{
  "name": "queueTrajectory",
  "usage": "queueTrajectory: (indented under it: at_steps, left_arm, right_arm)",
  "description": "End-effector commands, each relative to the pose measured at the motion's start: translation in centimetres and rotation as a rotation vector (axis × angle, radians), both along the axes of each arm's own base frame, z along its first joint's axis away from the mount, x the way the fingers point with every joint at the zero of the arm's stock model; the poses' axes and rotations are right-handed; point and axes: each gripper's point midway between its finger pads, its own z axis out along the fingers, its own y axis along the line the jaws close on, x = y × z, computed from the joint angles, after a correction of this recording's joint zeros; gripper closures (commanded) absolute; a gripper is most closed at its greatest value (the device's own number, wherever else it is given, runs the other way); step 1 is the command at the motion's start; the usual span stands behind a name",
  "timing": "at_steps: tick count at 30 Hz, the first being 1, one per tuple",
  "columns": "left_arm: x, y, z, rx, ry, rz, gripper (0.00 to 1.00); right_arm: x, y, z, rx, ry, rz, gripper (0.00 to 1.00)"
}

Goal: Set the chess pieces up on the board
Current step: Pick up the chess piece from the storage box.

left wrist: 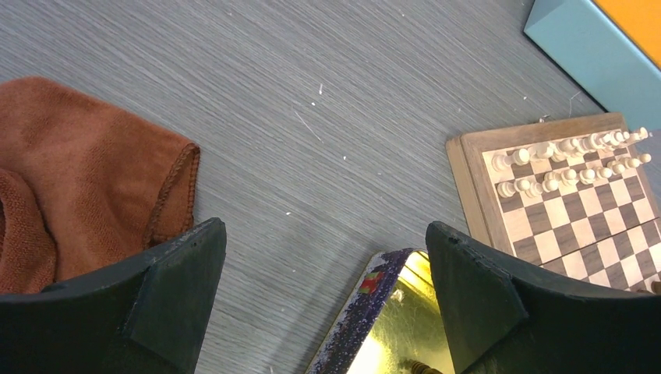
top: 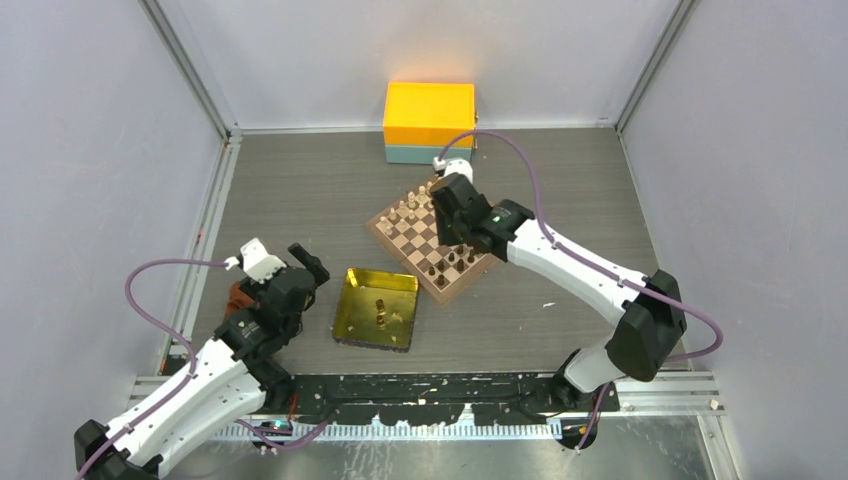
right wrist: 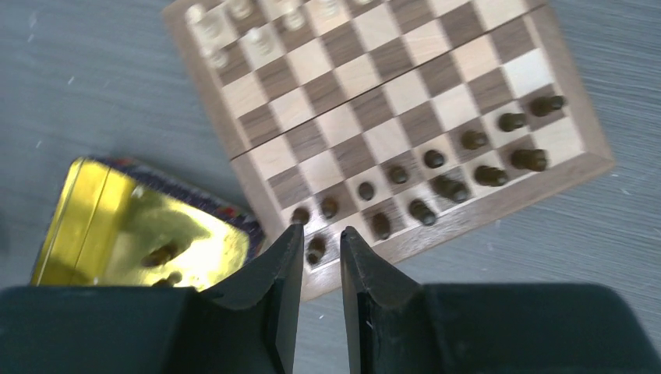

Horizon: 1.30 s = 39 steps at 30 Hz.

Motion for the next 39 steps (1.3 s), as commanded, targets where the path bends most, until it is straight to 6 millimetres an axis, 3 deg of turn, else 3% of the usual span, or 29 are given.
queueTrajectory:
  at_steps: [1, 9, 13, 24, 39]
  left_arm:
    - [0.4, 0.4, 1.9, -0.011, -0.063, 0.032, 0.0]
    - [0.1, 0.7, 1.9, -0.018, -0.067, 0.037, 0.0]
    - [-0.2, 1.0, 1.8, -0.018, -0.065, 0.041, 0.0]
    - [-0.9, 1.8, 1.6, -0.026, -0.074, 0.059, 0.0]
    - [-1.3, 2.2, 1.2, -0.033, -0.077, 0.078, 0.0]
  right_arm:
    - [-1.9, 3.8, 1.9, 0.043, -0.039, 0.115, 0.7]
    - [-6.6, 9.9, -0.8, 0.035, 0.011, 0.277, 0.7]
    - [-8.2, 12.1, -2.5, 0.022, 0.035, 0.333, 0.7]
    - [-10.4, 15.1, -5.6, 0.013, 0.099, 0.426, 0.7]
    - [-14.3, 17.7, -8.1, 0.009, 0.152, 0.493, 0.7]
